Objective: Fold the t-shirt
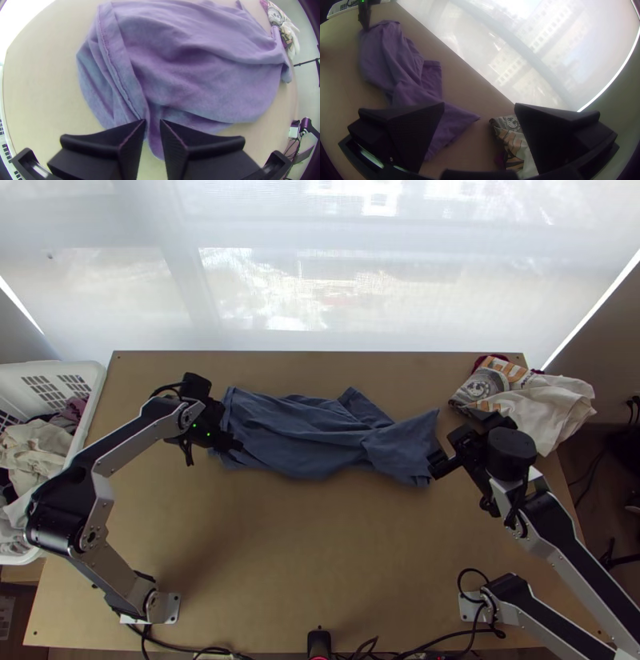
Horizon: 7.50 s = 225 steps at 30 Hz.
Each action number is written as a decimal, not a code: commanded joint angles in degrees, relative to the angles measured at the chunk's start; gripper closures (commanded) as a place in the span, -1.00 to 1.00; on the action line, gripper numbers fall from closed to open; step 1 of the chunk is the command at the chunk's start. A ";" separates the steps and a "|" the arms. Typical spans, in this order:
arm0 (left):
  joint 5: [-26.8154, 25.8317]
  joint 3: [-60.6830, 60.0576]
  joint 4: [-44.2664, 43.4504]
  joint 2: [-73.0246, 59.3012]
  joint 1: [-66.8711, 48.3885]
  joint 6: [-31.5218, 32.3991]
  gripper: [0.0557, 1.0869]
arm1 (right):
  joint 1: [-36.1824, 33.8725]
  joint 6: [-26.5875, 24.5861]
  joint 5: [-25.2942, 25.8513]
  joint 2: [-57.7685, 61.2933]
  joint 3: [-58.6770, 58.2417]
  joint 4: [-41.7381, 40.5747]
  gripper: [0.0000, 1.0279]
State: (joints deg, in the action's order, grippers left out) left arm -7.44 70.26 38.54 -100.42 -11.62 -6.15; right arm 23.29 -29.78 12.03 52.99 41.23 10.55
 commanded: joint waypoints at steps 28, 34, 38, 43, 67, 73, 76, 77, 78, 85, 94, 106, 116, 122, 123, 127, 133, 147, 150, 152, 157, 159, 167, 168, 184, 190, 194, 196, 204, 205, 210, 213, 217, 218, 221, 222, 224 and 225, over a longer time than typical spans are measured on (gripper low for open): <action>-0.20 -0.39 3.64 11.65 2.12 1.67 0.93 | 19.60 -2.04 -3.07 22.42 -2.91 -4.92 -0.81; -0.29 -1.97 3.91 12.79 4.32 0.44 0.93 | 19.25 -1.86 -3.16 29.45 -0.72 -8.70 -0.71; -0.38 -2.06 3.91 12.71 4.76 0.09 0.93 | 18.46 -2.30 -3.59 33.40 0.08 -10.63 -0.50; -0.47 -2.06 3.73 12.27 4.76 0.00 0.93 | 16.53 -2.48 -5.09 35.43 0.78 -10.90 0.36; -1.61 -2.06 6.81 21.58 7.75 0.00 0.93 | 1.58 -2.83 -7.73 15.74 14.93 4.66 0.95; -1.87 -5.48 7.33 25.80 7.75 -0.09 0.93 | -0.26 -2.83 -8.34 13.19 20.03 8.26 0.95; -2.05 -9.44 7.42 29.14 6.17 -0.26 0.93 | -0.26 -2.74 -8.34 11.52 21.87 10.28 0.95; -2.05 -10.85 7.33 30.20 5.55 -0.35 0.93 | -0.26 -2.74 -8.34 10.90 22.31 10.90 0.95; -2.05 -11.99 7.33 31.25 5.29 -0.35 0.93 | -0.17 -2.74 -8.34 10.38 22.84 11.51 0.95; -6.88 -19.55 8.48 36.96 0.72 0.70 0.90 | 0.53 -2.65 -8.34 7.13 25.83 18.11 0.95; -9.61 -29.04 9.62 40.57 -8.25 0.70 0.36 | 3.43 -3.71 -8.34 -5.62 19.15 33.22 0.95; -9.61 -17.88 3.12 25.19 -4.99 0.70 -0.63 | 9.67 -3.88 -8.34 -17.48 8.07 53.88 0.95; -9.52 -2.58 -2.07 6.29 -8.16 4.48 -0.62 | 10.02 -3.18 -8.17 -19.77 5.09 57.04 0.95; -9.26 -2.23 -1.72 2.95 -10.00 3.87 -0.62 | 9.93 -1.68 -7.73 -19.59 5.26 56.95 0.95; -9.26 -2.58 -1.28 2.95 -10.53 3.69 -0.62 | 9.93 -1.51 -7.64 -19.59 5.17 56.87 0.95; -9.17 -4.87 0.92 4.88 -12.90 3.16 -0.62 | 9.85 -1.42 -7.46 -19.24 5.00 56.08 0.95; -6.62 -10.58 0.04 8.84 -15.89 2.90 -0.62 | 9.85 -1.51 -7.46 -17.48 5.35 54.41 0.95; -4.07 -16.91 -9.01 9.02 -16.60 0.00 -0.17 | 9.93 -0.54 -7.55 -17.40 5.44 53.79 0.95; -5.13 -16.56 -9.28 8.75 -16.33 -0.35 0.37 | 9.93 -0.28 -7.55 -17.48 5.35 53.44 0.95; -5.13 -16.21 -9.28 9.45 -16.33 -0.18 0.91 | 10.02 -0.28 -7.46 -17.40 5.52 53.17 0.95; -5.92 -14.18 -5.50 14.73 -14.66 0.00 0.93 | 9.85 -0.72 -6.67 -15.64 7.81 51.24 0.95; -6.53 -11.81 -2.42 17.98 -12.47 -0.35 0.93 | 9.67 -1.07 -6.23 -14.06 9.92 50.01 0.95; -11.98 4.27 11.03 25.10 3.00 -3.95 0.93 | 6.59 -3.00 -5.88 -5.62 21.43 44.39 0.95; -12.86 6.56 12.43 25.19 4.67 -4.39 0.93 | 6.59 -3.27 -5.88 -4.65 22.84 43.77 0.95; -14.79 39.34 19.11 23.08 13.20 -3.69 0.93 | 2.20 -9.16 -5.62 7.04 45.51 28.39 0.95; -13.30 50.68 19.11 23.78 13.37 -3.08 0.93 | 2.46 -10.12 -5.44 7.39 49.82 22.06 0.95; -12.07 55.60 19.20 25.28 13.55 -2.72 0.93 | 2.99 -10.30 -5.44 7.13 53.25 17.84 0.95; -11.63 56.57 19.11 26.86 13.55 -2.72 0.93 | 3.43 -10.30 -5.44 6.69 54.92 15.38 0.95; -5.04 57.62 12.78 35.56 13.55 -2.02 0.93 | 7.91 -12.41 -5.44 4.31 59.58 10.90 0.95; -5.04 57.62 12.61 36.70 13.55 -2.02 0.93 | 8.70 -13.20 -5.44 3.70 59.58 10.64 0.95; -4.77 57.62 13.93 41.53 13.55 -2.46 0.93 | 10.90 -13.46 -5.53 0.18 59.75 11.25 0.95; -4.77 57.62 15.86 44.00 13.55 -2.90 0.94 | 10.90 -12.93 -5.53 -2.02 59.75 12.48 0.95; -4.95 56.83 21.13 45.31 13.55 -2.90 0.93 | 10.81 -10.56 -5.53 -4.74 59.31 16.52 0.95; -5.04 56.39 22.80 45.31 13.55 -2.90 0.93 | 10.81 -9.07 -5.53 -5.44 58.79 18.19 0.95; -6.27 52.00 25.53 46.02 13.46 -2.81 0.93 | 10.73 -5.02 -5.53 -9.13 53.16 22.06 0.95; -6.88 50.06 26.23 46.19 13.46 -2.72 0.93 | 10.64 -3.88 -5.53 -10.54 50.70 22.85 0.95; -9.61 45.14 28.69 46.46 13.37 -2.90 0.93 | 10.46 -2.04 -5.53 -13.09 45.34 23.12 0.95; -10.58 41.10 29.13 46.98 13.02 -2.72 0.94 | 10.37 -0.89 -5.44 -13.79 42.88 23.20 0.95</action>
State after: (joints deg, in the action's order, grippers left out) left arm -13.98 122.80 62.15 -55.57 1.89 -8.88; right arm 33.76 -36.56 6.46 45.67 95.11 30.17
